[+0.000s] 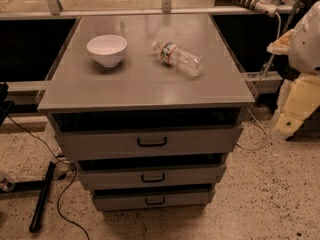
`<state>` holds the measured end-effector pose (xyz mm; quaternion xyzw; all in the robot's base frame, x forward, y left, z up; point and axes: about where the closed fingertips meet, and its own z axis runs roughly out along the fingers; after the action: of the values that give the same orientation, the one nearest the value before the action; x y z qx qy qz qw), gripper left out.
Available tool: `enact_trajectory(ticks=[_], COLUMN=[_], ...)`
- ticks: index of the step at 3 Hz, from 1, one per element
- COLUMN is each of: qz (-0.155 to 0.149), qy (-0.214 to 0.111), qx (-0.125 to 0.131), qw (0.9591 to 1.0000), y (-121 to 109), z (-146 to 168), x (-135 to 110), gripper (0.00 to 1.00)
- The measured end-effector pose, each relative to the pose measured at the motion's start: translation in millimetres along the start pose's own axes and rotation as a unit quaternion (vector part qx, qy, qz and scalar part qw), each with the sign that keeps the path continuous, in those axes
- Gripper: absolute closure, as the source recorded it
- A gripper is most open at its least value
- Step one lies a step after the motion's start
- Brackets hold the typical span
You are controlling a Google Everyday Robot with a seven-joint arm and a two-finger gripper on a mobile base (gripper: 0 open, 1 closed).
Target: Open top drawer
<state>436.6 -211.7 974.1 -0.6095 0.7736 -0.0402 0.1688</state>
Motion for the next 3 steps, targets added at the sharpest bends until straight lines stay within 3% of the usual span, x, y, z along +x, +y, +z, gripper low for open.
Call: enact_trajectory(ticks=[1,2,3], qz=[-0.020,-0.034,-0.053], qy=[-0.018,-0.031,-0.042], qx=[-0.006,-0.025,-0.026], qw=[0.9996,0.9987,0.9974], y=[10.2,12.9,15.5], z=[19.0,56.1,88.8], x=[-2.1,4.3,13.1], gripper=[0.00,0.00,0.00])
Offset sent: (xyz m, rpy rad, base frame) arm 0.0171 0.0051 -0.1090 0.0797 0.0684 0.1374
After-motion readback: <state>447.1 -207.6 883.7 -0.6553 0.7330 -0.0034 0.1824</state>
